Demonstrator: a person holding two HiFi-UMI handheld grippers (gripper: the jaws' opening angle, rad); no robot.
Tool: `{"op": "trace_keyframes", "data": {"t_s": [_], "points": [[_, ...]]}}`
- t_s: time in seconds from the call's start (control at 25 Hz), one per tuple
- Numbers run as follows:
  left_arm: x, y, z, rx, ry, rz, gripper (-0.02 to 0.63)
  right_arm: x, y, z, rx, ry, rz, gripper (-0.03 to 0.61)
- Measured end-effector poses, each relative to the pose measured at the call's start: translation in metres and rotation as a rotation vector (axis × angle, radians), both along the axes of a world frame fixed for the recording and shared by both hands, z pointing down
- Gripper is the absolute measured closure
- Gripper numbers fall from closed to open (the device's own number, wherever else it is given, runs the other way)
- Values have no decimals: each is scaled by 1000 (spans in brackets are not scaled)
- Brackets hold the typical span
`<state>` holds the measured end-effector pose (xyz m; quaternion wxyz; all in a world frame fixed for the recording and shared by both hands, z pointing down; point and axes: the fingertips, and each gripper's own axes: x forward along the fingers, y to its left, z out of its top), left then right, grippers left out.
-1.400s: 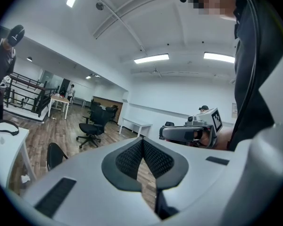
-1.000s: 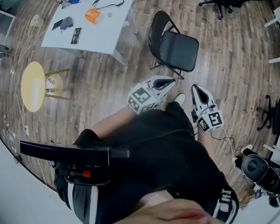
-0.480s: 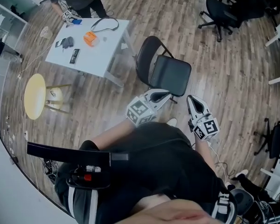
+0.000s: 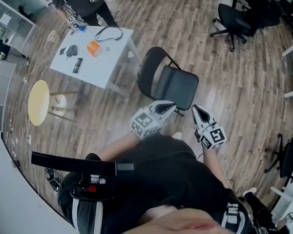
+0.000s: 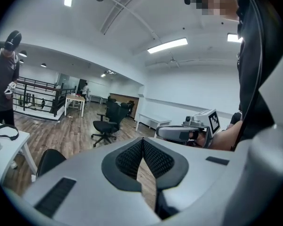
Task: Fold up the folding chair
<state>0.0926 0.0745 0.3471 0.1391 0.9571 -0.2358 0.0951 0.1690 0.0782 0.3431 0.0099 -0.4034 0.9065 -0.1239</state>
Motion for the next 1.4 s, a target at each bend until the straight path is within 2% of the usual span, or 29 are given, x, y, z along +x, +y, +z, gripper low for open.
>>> {"op": "trace_keyframes", "data": {"t_s": [0.28, 0.56, 0.84, 1.0, 1.16, 1.4], "points": [[-19, -34, 17, -28, -3, 10, 607, -20, -32, 22, -44, 21, 1, 567], [-71, -112, 31, -61, 20, 37, 607, -66, -98, 42, -110, 56, 54, 567], [-116, -166, 55, -129, -11, 62, 607, -88, -142, 59, -141, 108, 105, 566], [-135, -189, 72, -164, -47, 35, 607, -85, -150, 81, -202, 105, 136, 567], [-143, -211, 94, -195, -87, -10, 607, -65, -165, 113, -256, 99, 153, 567], [-155, -244, 132, -241, -205, -104, 607, -29, -190, 178, -363, 83, 132, 566]]}}
